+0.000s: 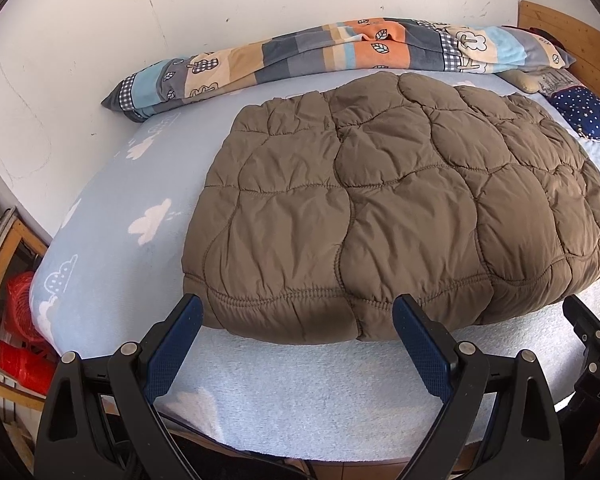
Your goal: Fold large clothes
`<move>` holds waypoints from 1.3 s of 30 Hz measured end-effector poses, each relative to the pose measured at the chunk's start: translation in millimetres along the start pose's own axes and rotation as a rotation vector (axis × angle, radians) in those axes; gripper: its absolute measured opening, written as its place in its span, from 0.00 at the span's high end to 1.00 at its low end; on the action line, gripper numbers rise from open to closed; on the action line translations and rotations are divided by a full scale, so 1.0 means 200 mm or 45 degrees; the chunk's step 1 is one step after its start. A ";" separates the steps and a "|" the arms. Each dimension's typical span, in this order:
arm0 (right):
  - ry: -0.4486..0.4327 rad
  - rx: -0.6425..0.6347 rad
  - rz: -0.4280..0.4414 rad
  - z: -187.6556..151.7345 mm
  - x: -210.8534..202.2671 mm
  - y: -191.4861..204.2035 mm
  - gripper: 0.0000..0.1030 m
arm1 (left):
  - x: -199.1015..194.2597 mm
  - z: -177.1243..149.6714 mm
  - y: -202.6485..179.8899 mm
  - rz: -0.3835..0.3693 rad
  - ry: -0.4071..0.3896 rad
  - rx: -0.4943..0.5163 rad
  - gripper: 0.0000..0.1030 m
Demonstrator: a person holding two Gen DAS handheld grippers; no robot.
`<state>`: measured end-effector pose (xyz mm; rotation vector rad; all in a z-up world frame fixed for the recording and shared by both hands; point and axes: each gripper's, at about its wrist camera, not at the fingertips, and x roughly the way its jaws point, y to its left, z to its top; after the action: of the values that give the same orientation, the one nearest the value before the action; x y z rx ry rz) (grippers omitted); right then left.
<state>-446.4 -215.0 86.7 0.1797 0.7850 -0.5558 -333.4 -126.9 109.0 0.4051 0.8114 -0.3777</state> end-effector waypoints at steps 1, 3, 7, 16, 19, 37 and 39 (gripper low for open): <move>-0.001 -0.002 -0.002 0.00 0.00 0.00 0.08 | 0.00 0.00 0.00 0.000 0.000 0.000 0.08; -0.001 -0.002 -0.002 0.00 0.00 0.00 0.08 | 0.00 0.00 0.00 0.001 0.002 0.001 0.08; -0.002 -0.004 -0.005 0.00 0.00 0.00 0.08 | 0.01 0.00 0.00 -0.002 0.008 -0.001 0.08; -0.002 -0.010 -0.007 0.00 0.00 0.01 0.08 | 0.01 0.00 0.00 0.000 0.013 0.004 0.08; -0.005 -0.011 -0.009 0.00 0.00 0.01 0.08 | 0.01 0.00 0.00 0.004 0.012 0.004 0.08; -0.013 -0.013 -0.019 0.00 -0.02 0.01 0.08 | 0.01 0.00 0.00 0.007 0.016 0.011 0.08; -0.012 -0.013 -0.018 0.00 -0.02 0.01 0.08 | 0.02 0.00 0.00 -0.006 0.034 0.009 0.08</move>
<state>-447.7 -212.1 89.0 0.1619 0.7800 -0.5658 -331.5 -128.1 106.1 0.4157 0.8377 -0.3802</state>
